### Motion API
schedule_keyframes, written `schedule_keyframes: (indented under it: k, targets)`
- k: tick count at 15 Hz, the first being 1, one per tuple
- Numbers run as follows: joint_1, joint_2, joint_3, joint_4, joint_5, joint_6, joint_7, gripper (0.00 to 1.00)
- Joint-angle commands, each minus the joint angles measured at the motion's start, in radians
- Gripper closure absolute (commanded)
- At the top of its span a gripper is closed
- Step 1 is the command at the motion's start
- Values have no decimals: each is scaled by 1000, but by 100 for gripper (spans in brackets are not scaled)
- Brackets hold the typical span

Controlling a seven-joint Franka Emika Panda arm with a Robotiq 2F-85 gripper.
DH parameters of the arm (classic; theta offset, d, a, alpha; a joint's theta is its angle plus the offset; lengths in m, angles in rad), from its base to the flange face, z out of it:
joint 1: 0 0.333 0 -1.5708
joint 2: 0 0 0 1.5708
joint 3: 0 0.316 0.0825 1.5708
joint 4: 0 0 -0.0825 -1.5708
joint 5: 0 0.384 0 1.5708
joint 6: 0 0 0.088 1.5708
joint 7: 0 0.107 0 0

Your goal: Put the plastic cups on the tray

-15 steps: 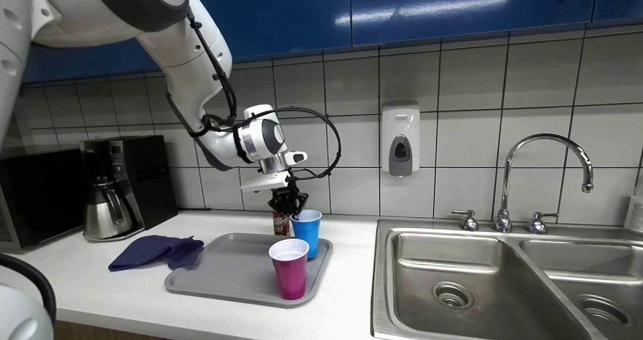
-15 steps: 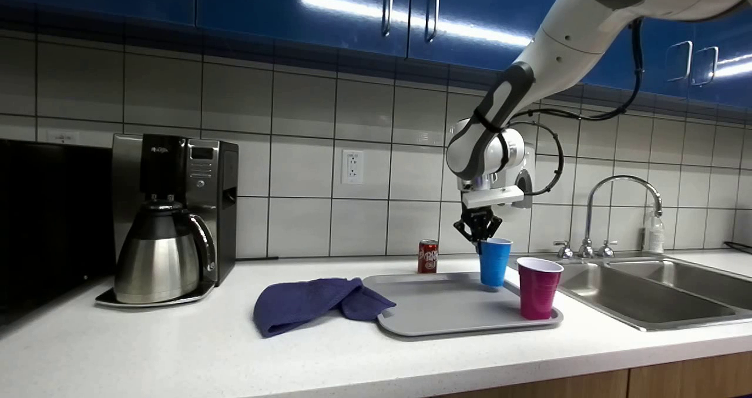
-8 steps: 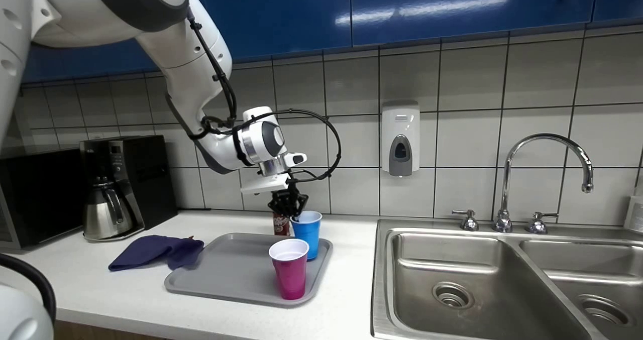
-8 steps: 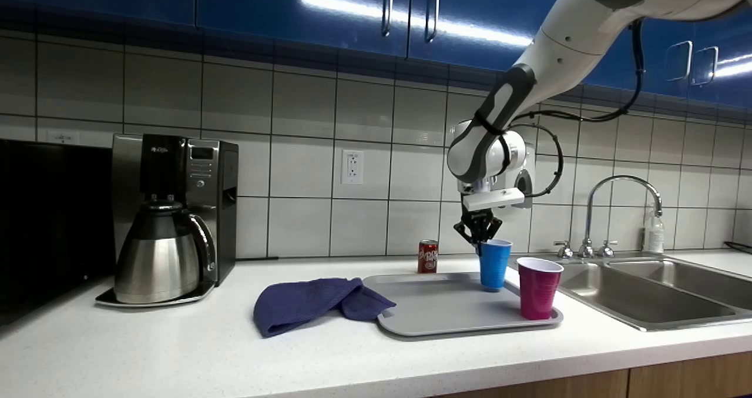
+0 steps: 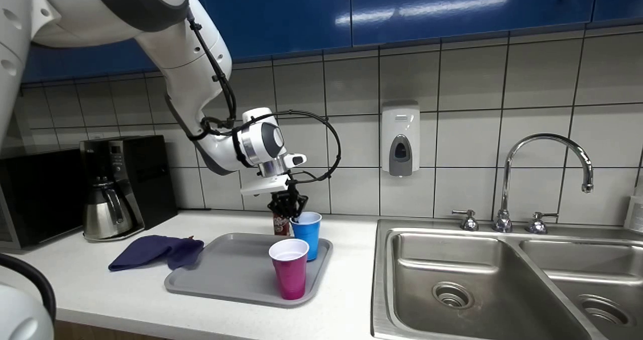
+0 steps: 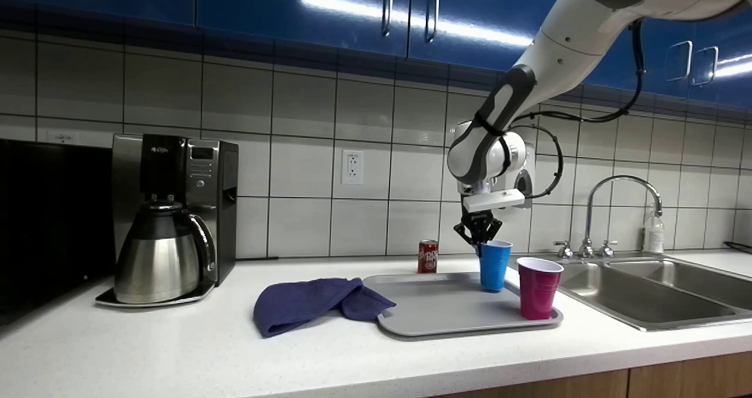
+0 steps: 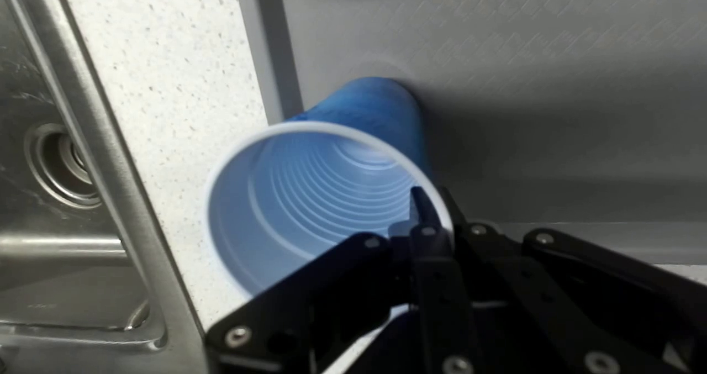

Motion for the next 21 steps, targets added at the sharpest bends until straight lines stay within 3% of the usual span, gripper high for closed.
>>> schedule_keyframes:
  k: [1, 2, 4, 12, 21]
  targets:
    - [18, -31, -19, -33, -32, 11, 26, 73]
    - [18, -31, -19, -32, -31, 9, 27, 72]
    - [19, -30, -21, -30, -32, 6, 27, 59]
    - [18, -36, -18, -24, -16, -11, 17, 1]
    - [5, -106, 1, -31, 28, -21, 10, 0]
